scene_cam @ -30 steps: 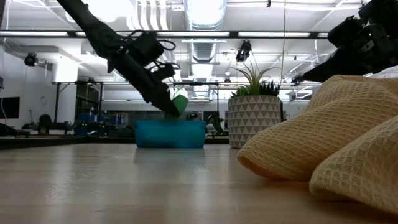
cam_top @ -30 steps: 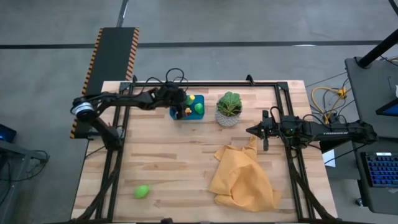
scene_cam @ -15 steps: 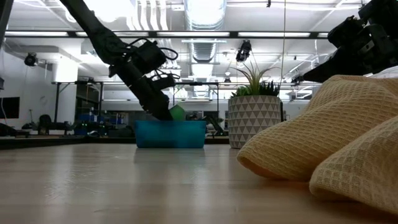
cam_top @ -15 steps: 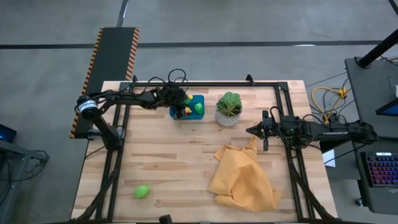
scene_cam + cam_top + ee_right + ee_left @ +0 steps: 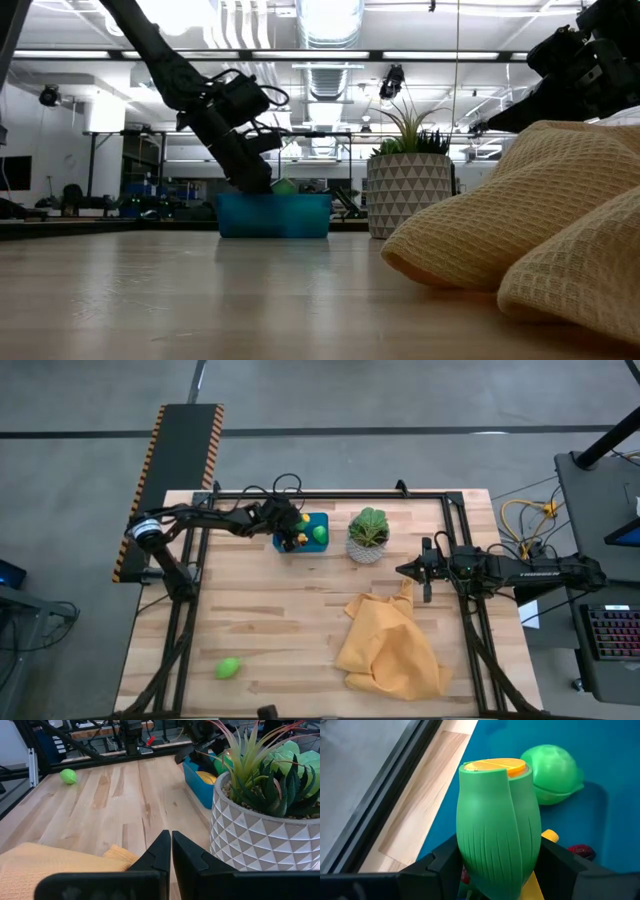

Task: Pick and placing Produce into tupperware
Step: Put the green corn into the blue bin

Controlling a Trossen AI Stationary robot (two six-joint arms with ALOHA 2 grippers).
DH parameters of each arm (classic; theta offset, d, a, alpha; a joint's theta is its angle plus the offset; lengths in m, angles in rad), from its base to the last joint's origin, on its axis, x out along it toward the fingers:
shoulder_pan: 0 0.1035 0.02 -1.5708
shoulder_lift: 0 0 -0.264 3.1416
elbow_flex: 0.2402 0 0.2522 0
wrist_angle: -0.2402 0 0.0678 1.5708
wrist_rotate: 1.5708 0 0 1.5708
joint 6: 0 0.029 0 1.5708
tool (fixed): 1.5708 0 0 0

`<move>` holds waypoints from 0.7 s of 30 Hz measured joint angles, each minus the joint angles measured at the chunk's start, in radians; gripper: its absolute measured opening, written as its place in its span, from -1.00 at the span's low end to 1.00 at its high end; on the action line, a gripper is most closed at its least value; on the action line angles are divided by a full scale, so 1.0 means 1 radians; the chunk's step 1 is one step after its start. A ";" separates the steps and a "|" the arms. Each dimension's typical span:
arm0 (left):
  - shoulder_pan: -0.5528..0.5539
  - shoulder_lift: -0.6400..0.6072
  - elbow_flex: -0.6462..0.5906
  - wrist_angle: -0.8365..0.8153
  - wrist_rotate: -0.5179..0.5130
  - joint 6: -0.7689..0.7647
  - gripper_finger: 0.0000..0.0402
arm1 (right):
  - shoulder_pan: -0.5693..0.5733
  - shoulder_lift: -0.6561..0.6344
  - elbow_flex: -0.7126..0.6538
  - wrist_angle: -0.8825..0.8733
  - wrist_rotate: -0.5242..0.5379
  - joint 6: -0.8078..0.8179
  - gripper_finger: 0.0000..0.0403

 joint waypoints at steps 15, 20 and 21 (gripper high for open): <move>0.000 0.003 0.000 0.006 0.000 -0.026 0.08 | 0.000 0.000 0.000 0.000 0.000 0.000 -0.96; 0.000 0.002 0.000 0.004 0.000 -0.025 0.10 | 0.000 0.000 0.000 0.000 0.000 0.000 -0.96; 0.000 0.002 0.000 0.004 0.000 -0.025 0.10 | 0.000 0.000 0.000 0.000 0.000 0.000 -0.96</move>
